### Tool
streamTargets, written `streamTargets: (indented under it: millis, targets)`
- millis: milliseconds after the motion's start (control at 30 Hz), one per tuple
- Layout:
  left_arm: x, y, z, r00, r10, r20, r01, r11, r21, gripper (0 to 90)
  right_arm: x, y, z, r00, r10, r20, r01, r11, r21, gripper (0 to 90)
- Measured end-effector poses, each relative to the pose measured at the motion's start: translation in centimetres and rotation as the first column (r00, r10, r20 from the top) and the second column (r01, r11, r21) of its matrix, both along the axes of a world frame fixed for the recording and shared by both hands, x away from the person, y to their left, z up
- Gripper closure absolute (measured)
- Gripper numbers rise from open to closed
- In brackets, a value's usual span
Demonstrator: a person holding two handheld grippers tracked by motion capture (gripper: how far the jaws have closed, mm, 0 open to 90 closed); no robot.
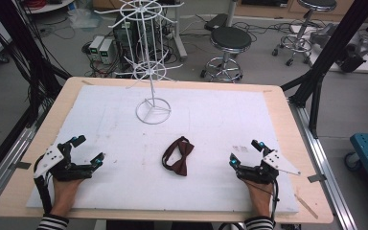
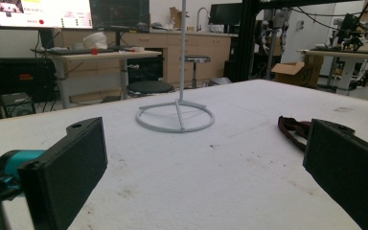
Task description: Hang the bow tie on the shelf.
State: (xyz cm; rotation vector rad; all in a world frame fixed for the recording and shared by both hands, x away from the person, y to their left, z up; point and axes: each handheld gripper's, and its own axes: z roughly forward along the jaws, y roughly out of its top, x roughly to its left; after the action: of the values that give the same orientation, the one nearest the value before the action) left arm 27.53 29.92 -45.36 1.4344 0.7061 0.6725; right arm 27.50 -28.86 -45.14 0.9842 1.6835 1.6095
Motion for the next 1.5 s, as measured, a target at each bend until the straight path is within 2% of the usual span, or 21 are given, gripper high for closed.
streamTargets:
  millis: [200, 367, 467, 833, 1000, 1133, 1200, 1300, 1367, 1467, 1500]
  targets:
    - [0.0, 0.0, 0.0, 1.0, -0.001, 0.003, 0.001, 1.0, 0.003, 1.8, 0.0, 0.0, 0.0, 1.0, -0.002, -0.001, 0.002, 1.0, 0.0, 0.6]
    - [-0.1, 0.0, 0.0, 1.0, -0.001, 0.003, 0.001, 1.0, -0.001, 1.8, 0.0, 0.1, 0.0, 1.0, 0.0, 0.009, 0.0, 0.9998, -0.019, 0.6]
    - [-0.1, 0.0, 0.0, 0.9999, -0.001, 0.01, 0.001, 1.0, -0.002, 1.8, 0.0, 0.0, 0.0, 1.0, -0.001, 0.007, 0.001, 1.0, -0.009, 0.6]
    - [-0.1, 0.0, 0.0, 0.9999, 0.001, 0.011, -0.001, 1.0, -0.002, 1.8, 0.3, -0.2, 0.2, 0.9995, 0.011, -0.03, -0.01, 0.9998, 0.014, 0.6]
    - [-0.1, 0.0, 0.0, 0.9999, 0.003, 0.011, -0.003, 1.0, -0.002, 1.8, 0.4, -0.2, 0.5, 0.9987, 0.03, -0.041, -0.03, 0.9995, 0.01, 0.6]
    - [-0.1, 0.0, 0.0, 0.9999, 0.002, 0.01, -0.002, 1.0, -0.002, 1.8, 0.7, 0.0, 1.2, 0.9976, 0.05, -0.048, -0.05, 0.9988, -0.003, 0.6]
    - [-0.1, 0.0, 0.0, 0.9999, 0.001, 0.01, -0.001, 1.0, -0.001, 1.8, 1.0, 0.2, 2.1, 0.9945, 0.089, -0.055, -0.09, 0.9958, -0.017, 0.6]
    - [-0.1, 0.0, 0.0, 1.0, 0.003, 0.009, -0.003, 1.0, -0.006, 1.8, 1.2, 0.4, 3.0, 0.9922, 0.112, -0.054, -0.114, 0.9928, -0.037, 0.6]
    - [-0.1, 0.0, 0.0, 1.0, 0.003, 0.009, -0.002, 1.0, -0.007, 1.8, 1.6, 0.8, 4.5, 0.9859, 0.157, -0.06, -0.16, 0.9856, -0.055, 0.6]
    - [-0.1, 0.0, 0.0, 0.9999, 0.003, 0.01, -0.003, 1.0, -0.005, 1.8, 2.1, 1.0, 5.4, 0.9817, 0.179, -0.065, -0.184, 0.9807, -0.068, 0.6]
    - [-0.1, 0.0, 0.0, 1.0, 0.003, 0.009, -0.003, 1.0, -0.004, 1.8, 2.5, 1.3, 6.3, 0.9788, 0.193, -0.07, -0.198, 0.9759, -0.091, 0.6]
